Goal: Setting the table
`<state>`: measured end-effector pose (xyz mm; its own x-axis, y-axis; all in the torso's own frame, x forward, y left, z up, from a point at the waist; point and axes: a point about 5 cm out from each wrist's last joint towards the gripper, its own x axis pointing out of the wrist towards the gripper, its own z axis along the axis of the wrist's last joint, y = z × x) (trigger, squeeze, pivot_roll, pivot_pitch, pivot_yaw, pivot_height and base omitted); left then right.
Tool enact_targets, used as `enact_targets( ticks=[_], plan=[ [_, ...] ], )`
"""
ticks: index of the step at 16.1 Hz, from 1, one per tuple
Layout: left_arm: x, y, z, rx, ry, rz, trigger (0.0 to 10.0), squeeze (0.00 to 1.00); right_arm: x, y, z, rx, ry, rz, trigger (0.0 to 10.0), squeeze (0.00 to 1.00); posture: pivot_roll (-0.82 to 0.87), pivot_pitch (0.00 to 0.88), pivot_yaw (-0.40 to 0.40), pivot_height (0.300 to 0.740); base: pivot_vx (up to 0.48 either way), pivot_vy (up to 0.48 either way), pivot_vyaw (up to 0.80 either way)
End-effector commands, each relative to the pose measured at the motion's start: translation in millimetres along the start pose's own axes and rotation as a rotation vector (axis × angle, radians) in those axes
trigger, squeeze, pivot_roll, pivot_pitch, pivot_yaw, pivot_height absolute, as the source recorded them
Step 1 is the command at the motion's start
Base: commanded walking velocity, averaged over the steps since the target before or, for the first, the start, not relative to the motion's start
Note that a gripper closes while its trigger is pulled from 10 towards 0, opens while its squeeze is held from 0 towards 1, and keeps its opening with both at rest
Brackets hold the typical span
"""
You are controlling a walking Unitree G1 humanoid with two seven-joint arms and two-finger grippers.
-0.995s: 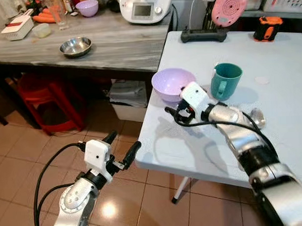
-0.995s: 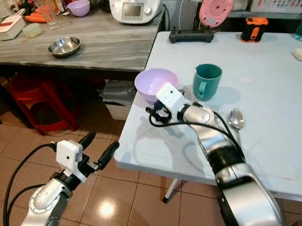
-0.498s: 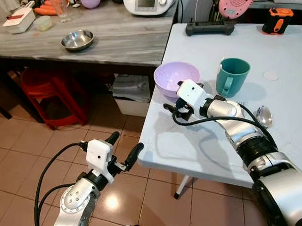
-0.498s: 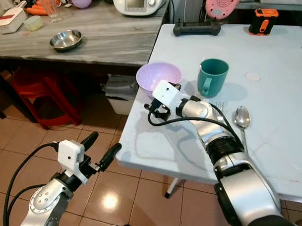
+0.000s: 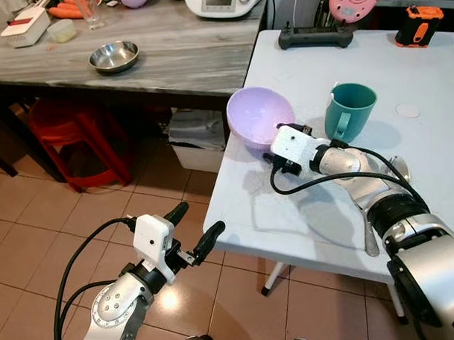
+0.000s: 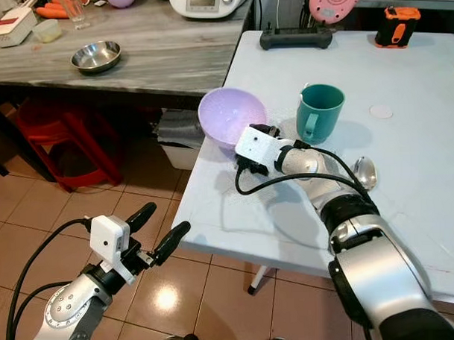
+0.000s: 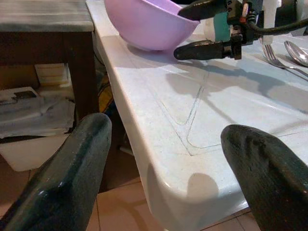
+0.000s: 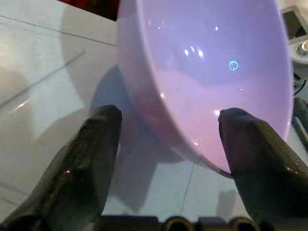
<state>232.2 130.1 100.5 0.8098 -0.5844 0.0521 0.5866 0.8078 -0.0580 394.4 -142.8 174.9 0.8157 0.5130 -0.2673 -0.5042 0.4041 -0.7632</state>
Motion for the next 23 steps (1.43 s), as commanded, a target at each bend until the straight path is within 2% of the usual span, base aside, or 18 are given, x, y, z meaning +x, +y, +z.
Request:
enact_targets(
  ticks=[1,10,13,20,23],
  plan=[
    [-0.5,-0.5,0.5,0.009,0.013,-0.003,10.0,0.00,1.7,-3.0,4.7,-0.044,-0.008,0.004,1.3,0.00,0.03,0.166,0.085,0.740,0.000,0.000,0.00],
    [0.5,-0.6,-1.0,0.018,0.022,0.002,10.0,0.00,1.6,-2.2,3.8,-0.117,-0.002,0.021,0.9,0.00,0.03,0.164,0.084,0.740,0.000,0.000,0.00],
    [1.7,-0.7,-1.0,0.019,0.021,0.005,10.0,0.00,0.8,-3.9,3.1,-0.141,0.004,0.020,0.0,0.00,0.02,0.164,0.082,0.740,0.000,0.000,0.00],
    [5.3,-1.3,-2.3,0.019,0.020,0.012,10.0,0.00,-1.1,-4.8,0.7,-0.184,0.013,0.029,0.0,0.00,0.02,0.152,0.075,0.740,0.000,0.000,0.00],
    [8.7,0.8,-0.2,0.028,0.003,0.027,10.0,0.00,-3.2,-7.7,5.0,-0.189,-0.040,0.016,0.0,0.00,0.02,0.140,0.072,0.740,0.000,0.000,0.00]
  ],
)
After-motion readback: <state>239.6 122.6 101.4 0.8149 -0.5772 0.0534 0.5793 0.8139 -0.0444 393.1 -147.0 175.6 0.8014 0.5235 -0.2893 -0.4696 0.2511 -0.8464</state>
